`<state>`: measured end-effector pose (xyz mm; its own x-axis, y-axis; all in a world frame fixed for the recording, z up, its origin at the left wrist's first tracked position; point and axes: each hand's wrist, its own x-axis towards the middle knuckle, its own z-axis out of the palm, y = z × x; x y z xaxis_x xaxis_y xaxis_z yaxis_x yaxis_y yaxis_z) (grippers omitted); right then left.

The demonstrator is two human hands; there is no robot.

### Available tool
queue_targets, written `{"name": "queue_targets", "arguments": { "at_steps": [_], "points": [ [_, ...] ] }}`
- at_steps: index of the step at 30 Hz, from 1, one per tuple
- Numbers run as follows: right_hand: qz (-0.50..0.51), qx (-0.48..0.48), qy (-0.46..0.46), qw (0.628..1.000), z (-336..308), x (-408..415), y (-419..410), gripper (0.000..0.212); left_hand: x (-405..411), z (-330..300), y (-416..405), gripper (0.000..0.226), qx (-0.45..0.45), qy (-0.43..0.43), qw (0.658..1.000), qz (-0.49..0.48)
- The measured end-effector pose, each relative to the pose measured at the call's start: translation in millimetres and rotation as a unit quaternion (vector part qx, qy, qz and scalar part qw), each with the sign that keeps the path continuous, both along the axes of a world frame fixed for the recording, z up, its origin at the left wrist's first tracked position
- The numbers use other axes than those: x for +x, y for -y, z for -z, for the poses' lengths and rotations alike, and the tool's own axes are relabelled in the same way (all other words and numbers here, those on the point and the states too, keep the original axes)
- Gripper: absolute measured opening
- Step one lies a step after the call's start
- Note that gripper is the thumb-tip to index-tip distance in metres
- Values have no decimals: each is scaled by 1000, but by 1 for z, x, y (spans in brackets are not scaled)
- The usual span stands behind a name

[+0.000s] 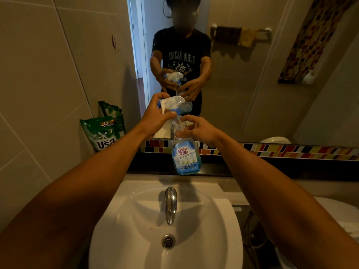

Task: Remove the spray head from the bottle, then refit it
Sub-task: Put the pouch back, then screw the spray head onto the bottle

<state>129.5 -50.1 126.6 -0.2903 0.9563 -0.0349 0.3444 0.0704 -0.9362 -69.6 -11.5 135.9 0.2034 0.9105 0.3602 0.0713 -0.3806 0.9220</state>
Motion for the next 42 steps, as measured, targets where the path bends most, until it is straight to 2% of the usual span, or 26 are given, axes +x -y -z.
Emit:
{"name": "queue_targets", "arguments": {
  "at_steps": [5,12,18,26,35,42],
  "points": [
    [-8,-3,-4,1000,-1,-3,-1,52,1,1,2,61,21,14,1000,1],
    [-5,-4,-16,1000,-3,-2,1,48,-2,-4,1,58,0,-17,1000,10],
    [-7,-3,-14,1000,-4,-3,1,50,-2,-3,0,60,10,-6,1000,-3],
    [-11,-2,-13,1000,-4,-3,1,50,-4,0,-1,59,-32,15,999,5],
    [-13,2,-12,1000,-1,-3,-2,47,-4,1,-3,60,-14,-18,1000,-6],
    [-20,4,-10,1000,0,-7,-5,46,-4,-1,-1,59,-11,1,1000,-1]
  ]
}}
